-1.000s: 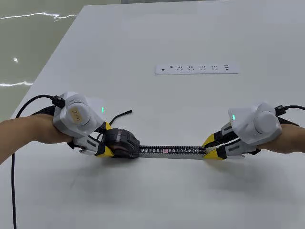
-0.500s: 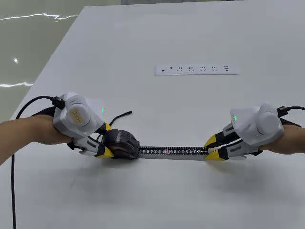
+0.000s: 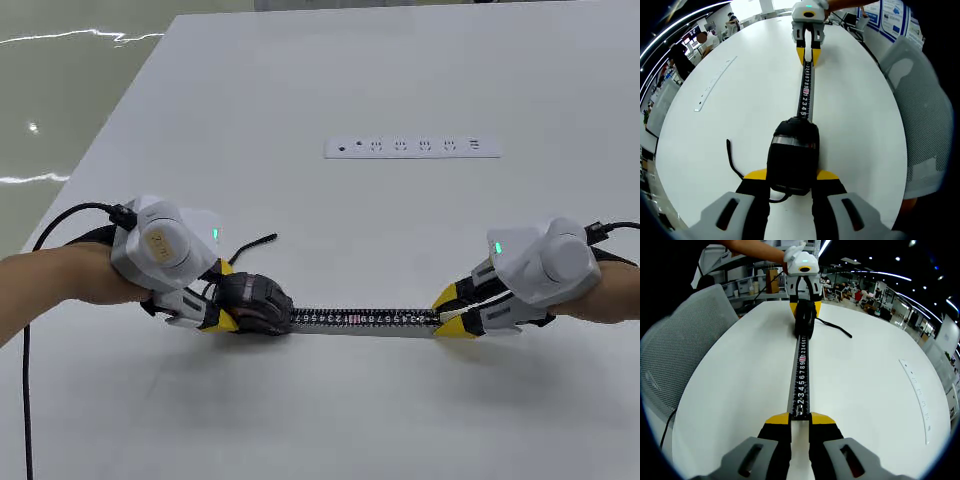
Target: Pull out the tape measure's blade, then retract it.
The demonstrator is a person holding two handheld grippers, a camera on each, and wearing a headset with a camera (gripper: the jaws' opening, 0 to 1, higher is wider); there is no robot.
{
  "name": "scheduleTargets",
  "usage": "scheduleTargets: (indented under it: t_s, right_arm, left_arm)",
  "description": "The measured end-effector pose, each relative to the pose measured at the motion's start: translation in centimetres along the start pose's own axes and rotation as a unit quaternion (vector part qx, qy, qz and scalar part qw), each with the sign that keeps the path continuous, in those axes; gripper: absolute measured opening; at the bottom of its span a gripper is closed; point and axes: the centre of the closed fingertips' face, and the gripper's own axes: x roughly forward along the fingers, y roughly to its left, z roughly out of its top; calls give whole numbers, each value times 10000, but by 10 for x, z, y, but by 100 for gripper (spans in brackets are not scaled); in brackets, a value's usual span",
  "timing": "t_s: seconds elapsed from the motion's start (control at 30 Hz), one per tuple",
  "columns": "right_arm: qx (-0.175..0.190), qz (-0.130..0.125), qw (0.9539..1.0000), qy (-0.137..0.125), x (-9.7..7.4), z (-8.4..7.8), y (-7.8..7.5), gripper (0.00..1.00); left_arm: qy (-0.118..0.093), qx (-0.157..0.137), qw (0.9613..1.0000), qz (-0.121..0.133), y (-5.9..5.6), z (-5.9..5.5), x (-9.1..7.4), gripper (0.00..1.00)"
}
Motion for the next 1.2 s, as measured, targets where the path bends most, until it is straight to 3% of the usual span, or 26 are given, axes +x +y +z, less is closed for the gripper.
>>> scheduleTargets:
  t_s: [1.2]
  right_arm:
    - [29, 18, 9998, 174, -12, -20, -3, 11]
  left_arm:
    - [11, 26, 10000, -22, -2, 3, -1, 27]
